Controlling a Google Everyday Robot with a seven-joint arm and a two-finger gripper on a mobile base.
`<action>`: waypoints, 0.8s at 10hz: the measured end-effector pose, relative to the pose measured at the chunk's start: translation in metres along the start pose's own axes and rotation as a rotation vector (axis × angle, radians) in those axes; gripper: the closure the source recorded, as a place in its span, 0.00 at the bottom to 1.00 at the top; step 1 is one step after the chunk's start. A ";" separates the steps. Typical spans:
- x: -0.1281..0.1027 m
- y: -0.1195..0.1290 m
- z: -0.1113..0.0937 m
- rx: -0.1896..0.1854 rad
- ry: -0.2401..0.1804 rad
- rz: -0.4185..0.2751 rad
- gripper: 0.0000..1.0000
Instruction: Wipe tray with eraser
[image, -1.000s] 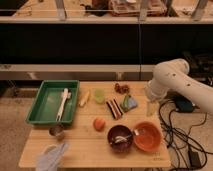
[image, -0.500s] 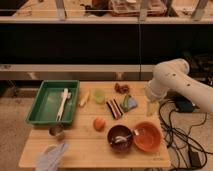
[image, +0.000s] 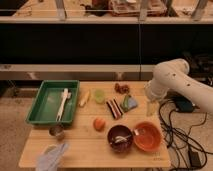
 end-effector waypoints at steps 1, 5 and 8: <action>0.000 0.000 0.000 0.000 0.000 0.000 0.20; 0.000 0.000 0.000 0.000 -0.001 -0.001 0.20; -0.015 0.003 -0.006 -0.010 -0.059 -0.053 0.20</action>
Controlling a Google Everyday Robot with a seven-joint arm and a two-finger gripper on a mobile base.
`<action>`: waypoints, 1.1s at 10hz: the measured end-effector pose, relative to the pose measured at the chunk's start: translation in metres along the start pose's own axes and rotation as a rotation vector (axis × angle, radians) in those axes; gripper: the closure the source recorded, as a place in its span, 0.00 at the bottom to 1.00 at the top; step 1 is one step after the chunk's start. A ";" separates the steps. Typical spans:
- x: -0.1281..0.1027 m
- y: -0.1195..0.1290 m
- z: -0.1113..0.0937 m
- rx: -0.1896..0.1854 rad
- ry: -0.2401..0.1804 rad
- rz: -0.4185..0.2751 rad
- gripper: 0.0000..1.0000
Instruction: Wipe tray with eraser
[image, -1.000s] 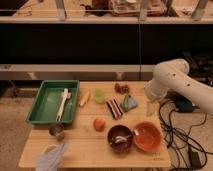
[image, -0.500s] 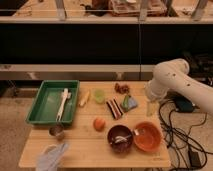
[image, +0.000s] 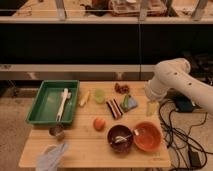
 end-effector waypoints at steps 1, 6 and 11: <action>-0.015 0.000 0.001 -0.001 -0.017 -0.022 0.20; -0.131 -0.005 0.038 -0.031 -0.053 -0.094 0.20; -0.185 -0.011 0.075 -0.093 -0.051 -0.084 0.20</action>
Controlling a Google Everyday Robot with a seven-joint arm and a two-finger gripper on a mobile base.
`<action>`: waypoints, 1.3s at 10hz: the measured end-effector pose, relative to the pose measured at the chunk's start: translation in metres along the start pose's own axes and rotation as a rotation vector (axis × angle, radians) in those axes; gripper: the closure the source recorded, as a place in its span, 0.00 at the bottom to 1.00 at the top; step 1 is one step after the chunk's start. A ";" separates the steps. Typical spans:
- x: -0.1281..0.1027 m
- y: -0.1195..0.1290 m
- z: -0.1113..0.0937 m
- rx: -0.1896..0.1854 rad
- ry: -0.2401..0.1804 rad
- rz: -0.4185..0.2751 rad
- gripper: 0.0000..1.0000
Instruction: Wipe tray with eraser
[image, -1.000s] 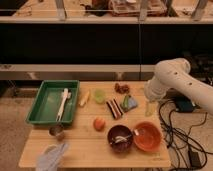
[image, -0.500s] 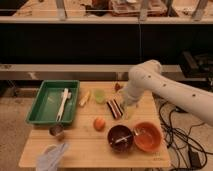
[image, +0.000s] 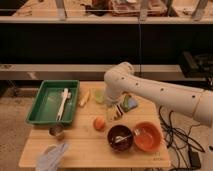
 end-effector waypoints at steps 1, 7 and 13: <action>0.001 0.000 0.000 0.000 0.006 0.004 0.20; 0.092 -0.033 0.052 0.003 0.156 0.181 0.20; 0.126 -0.052 0.091 0.016 0.167 0.271 0.20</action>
